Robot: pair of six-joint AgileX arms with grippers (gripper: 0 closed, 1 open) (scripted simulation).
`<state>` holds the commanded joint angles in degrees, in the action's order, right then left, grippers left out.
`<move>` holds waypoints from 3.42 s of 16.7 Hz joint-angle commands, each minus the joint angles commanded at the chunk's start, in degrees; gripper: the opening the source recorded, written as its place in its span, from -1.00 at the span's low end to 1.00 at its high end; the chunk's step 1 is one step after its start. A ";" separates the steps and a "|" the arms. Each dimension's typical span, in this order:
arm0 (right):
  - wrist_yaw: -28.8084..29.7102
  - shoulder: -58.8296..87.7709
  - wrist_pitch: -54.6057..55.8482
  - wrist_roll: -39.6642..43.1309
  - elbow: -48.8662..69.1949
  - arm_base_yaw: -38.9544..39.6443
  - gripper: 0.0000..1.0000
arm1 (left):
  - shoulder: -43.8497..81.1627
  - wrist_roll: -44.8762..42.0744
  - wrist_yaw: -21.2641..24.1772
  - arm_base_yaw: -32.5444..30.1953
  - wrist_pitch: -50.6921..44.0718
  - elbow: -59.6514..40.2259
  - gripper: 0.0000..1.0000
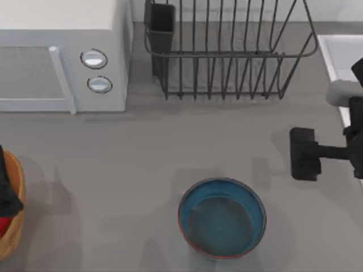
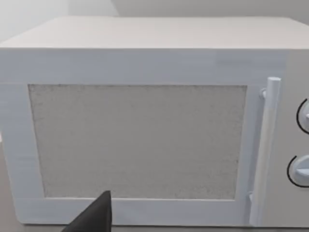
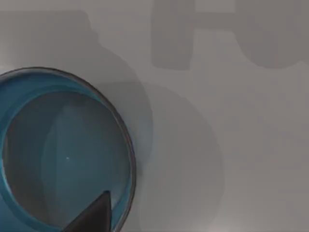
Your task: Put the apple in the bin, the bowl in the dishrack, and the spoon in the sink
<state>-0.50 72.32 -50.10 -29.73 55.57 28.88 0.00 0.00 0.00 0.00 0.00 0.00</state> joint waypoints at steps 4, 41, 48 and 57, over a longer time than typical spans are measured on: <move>0.07 15.97 -11.20 -6.65 13.30 6.73 1.00 | 0.00 0.00 0.00 0.00 0.00 0.00 1.00; 0.55 34.14 3.50 -11.61 7.49 11.62 -0.66 | 0.00 0.00 0.00 0.00 0.00 0.00 1.00; 0.55 34.14 3.50 -11.61 7.49 11.62 -1.00 | 0.00 0.00 0.00 0.00 0.00 0.00 1.00; 0.57 32.03 -2.78 -11.66 12.72 11.64 -1.00 | 0.00 0.00 0.00 0.00 0.00 0.00 1.00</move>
<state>0.07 104.35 -52.88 -41.39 68.28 40.53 0.00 0.00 0.00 0.00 0.00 0.00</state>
